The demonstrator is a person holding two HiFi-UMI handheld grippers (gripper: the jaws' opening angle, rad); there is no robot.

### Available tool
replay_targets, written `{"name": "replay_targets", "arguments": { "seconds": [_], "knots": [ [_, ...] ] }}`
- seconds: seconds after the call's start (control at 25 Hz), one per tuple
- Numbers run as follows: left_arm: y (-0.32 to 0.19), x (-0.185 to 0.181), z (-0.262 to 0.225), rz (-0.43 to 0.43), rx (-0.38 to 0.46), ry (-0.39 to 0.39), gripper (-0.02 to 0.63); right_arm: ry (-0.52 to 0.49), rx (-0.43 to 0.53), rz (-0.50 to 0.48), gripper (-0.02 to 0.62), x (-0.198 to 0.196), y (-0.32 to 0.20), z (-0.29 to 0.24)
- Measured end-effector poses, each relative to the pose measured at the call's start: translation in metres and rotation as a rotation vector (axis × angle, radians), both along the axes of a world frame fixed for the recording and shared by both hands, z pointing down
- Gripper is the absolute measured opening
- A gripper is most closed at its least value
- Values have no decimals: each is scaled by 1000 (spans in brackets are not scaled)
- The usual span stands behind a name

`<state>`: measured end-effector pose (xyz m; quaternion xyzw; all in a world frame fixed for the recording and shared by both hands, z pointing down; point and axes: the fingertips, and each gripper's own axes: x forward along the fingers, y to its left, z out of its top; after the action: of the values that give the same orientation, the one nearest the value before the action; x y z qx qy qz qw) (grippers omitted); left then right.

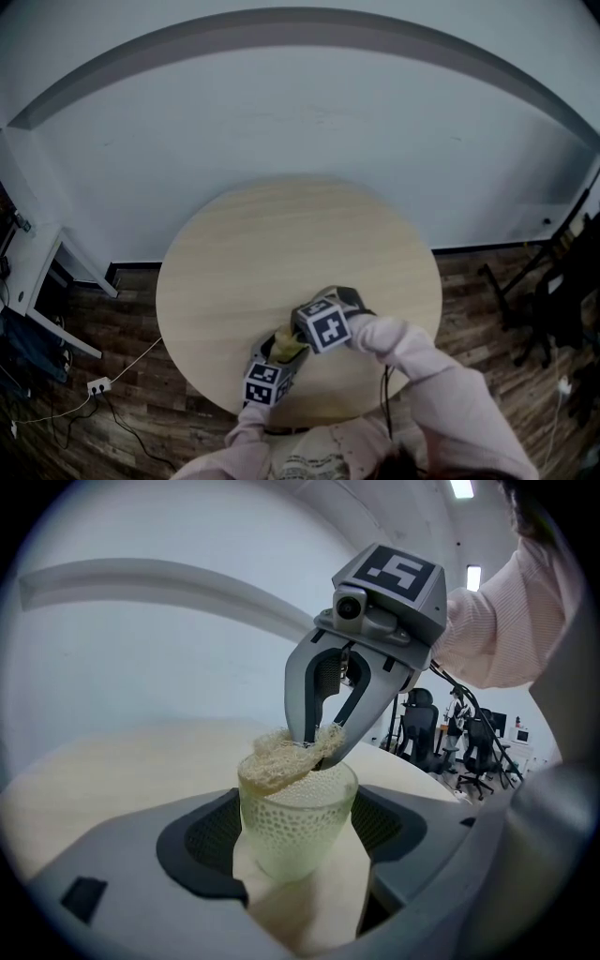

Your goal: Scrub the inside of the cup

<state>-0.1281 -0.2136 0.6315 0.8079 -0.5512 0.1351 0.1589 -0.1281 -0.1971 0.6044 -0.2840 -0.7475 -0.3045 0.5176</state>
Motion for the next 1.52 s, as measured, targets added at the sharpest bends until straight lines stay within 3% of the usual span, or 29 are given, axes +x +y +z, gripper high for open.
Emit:
{"name": "replay_targets", "arguments": {
  "seconds": [0.44,0.6,0.84,1.52],
  "knots": [
    [-1,0,-2,2,4,-15,371,87,-13,81,20,-1,-1,5],
    [-1,0,-2,1,2,-17,371,77,-20,105,20,-9,-2,4],
    [-2,2,-2,-2,12,-6,370,102,-75,199,20,-15,-7,5],
    [0,1,-2,-12,5,3,370,345,-278,443,18,-6,5,17]
  ]
}}
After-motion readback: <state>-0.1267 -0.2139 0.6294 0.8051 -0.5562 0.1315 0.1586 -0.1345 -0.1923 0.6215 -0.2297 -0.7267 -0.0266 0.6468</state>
